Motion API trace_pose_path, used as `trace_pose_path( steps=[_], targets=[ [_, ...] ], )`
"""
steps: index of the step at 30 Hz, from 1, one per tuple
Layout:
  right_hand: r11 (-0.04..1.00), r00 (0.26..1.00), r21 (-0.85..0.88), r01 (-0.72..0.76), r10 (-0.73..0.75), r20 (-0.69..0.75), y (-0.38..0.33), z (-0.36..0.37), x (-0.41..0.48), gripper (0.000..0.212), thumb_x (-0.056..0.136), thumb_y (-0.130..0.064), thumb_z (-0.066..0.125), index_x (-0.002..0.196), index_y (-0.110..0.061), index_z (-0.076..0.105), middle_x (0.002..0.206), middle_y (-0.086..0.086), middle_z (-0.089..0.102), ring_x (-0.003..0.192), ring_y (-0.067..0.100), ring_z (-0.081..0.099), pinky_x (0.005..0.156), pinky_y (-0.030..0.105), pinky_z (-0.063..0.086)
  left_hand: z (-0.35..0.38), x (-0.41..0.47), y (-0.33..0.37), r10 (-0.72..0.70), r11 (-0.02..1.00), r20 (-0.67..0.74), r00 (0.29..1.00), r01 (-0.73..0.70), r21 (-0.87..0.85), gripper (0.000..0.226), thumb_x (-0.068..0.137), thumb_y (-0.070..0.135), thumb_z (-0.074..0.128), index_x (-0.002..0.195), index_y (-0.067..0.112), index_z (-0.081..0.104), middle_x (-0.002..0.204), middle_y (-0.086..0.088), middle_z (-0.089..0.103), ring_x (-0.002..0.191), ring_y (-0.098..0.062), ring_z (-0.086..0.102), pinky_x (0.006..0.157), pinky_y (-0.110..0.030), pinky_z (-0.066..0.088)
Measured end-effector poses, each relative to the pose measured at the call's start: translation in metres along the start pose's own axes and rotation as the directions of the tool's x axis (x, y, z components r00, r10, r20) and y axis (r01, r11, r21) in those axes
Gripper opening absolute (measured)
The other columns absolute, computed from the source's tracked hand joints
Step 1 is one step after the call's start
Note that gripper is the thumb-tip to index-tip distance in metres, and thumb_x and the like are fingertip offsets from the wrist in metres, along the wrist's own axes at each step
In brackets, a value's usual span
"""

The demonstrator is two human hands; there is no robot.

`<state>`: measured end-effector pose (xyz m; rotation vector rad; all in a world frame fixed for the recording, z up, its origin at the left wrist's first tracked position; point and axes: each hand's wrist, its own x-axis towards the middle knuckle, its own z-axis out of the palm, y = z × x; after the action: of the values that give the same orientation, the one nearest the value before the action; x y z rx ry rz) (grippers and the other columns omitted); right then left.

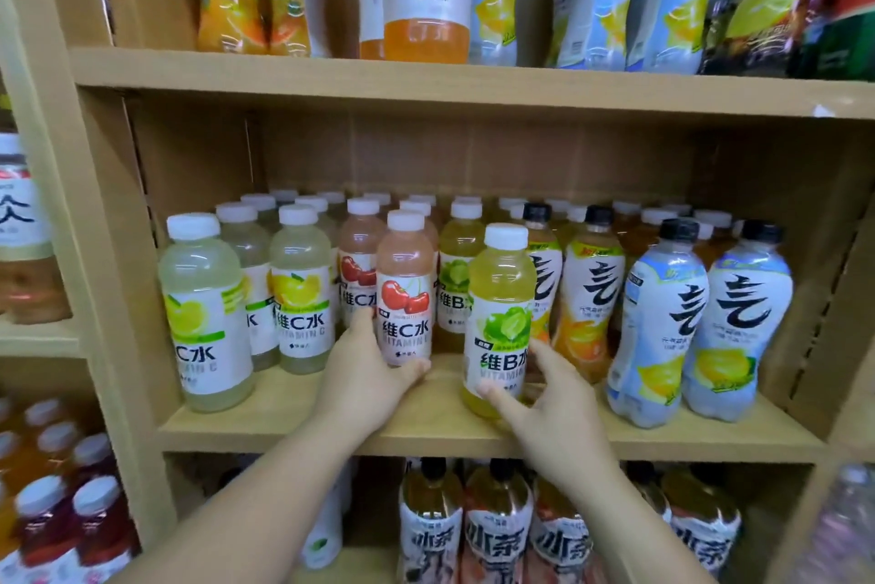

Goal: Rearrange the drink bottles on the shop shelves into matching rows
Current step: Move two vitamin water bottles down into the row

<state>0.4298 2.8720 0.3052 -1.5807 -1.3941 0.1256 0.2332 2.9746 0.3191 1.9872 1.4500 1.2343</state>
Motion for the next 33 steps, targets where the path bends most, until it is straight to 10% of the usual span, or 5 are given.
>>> trace_pose_path(
  steps=[6,33],
  targets=[
    [0.997,0.997,-0.021,-0.078,0.078,-0.025,-0.005,0.007,0.007,0.066,0.072,-0.041,0.09,0.131,-0.02,0.067,0.12,-0.009,0.068,0.103,0.004,0.066,0.093,0.03,0.059,0.0,0.01,-0.007,0.013,1.0,0.028,1.0,-0.013,0.006,0.051,0.078,0.026,0.086,0.121,0.018,0.059,0.12,-0.002,0.072,0.108,-0.022,0.069,0.093,-0.037,0.056],
    [0.914,0.969,-0.334,-0.231,0.185,-0.163,-0.045,0.053,0.032,0.054,0.083,-0.059,0.076,0.114,-0.022,0.053,0.108,0.001,0.071,0.104,0.028,0.067,0.081,0.04,0.056,0.002,0.008,-0.009,0.026,1.0,0.005,1.0,-0.026,-0.01,0.041,0.083,0.027,0.081,0.118,0.019,0.062,0.12,-0.001,0.072,0.108,-0.024,0.066,0.092,-0.041,0.056]
  ],
)
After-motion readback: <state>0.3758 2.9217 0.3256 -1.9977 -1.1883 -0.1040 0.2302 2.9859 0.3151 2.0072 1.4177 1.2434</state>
